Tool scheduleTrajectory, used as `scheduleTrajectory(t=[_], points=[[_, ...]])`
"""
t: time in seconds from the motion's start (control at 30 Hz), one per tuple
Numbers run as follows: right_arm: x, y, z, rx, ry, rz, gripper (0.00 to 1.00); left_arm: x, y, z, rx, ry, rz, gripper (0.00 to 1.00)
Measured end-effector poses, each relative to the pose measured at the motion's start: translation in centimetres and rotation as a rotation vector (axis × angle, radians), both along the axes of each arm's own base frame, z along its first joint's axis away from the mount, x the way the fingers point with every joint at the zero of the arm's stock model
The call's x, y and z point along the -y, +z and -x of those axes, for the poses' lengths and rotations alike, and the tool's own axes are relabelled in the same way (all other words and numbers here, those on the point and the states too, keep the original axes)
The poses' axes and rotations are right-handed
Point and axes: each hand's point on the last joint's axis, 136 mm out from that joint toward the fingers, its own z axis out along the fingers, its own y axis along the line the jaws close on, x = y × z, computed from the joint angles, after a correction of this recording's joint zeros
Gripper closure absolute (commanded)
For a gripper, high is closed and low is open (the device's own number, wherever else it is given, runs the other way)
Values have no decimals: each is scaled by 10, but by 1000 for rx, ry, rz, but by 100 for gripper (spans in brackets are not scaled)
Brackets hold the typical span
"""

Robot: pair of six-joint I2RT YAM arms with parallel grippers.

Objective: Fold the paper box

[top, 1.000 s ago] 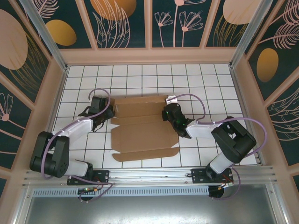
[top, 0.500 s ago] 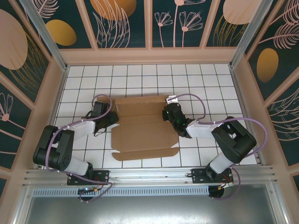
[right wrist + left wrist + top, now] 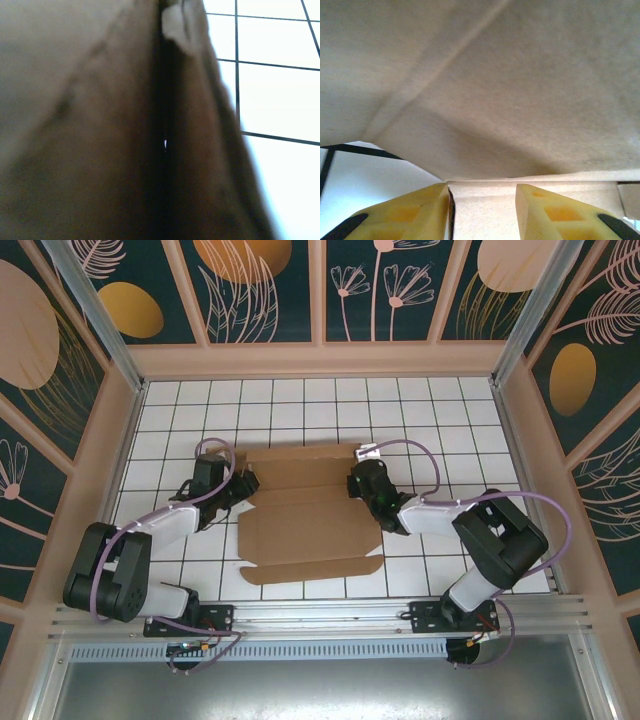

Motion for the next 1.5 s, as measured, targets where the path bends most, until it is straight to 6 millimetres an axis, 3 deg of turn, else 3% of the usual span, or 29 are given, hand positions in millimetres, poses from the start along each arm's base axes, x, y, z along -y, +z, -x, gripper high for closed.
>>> scheduleTrajectory(t=[0.23, 0.7, 0.83, 1.0, 1.07, 1.3, 1.5], points=[[-3, 0, -2, -4, 5, 1, 100, 14, -26, 12, -58, -27, 106, 59], [-1, 0, -9, -14, -22, 23, 100, 25, -25, 5, -15, -14, 145, 53], [1, 0, -10, -20, -26, 28, 100, 23, 1, 14, 17, -11, 132, 52], [7, 1, -8, -39, -25, 34, 100, 8, 71, 17, 168, 29, 105, 55], [10, 1, -8, -44, -27, 39, 100, 0, 89, 23, 212, 48, 91, 58], [16, 0, -8, -54, -24, 34, 100, -41, 121, 50, 289, 160, -43, 65], [17, 0, -7, -51, -23, 28, 100, -74, 152, 41, 338, 293, -199, 52]])
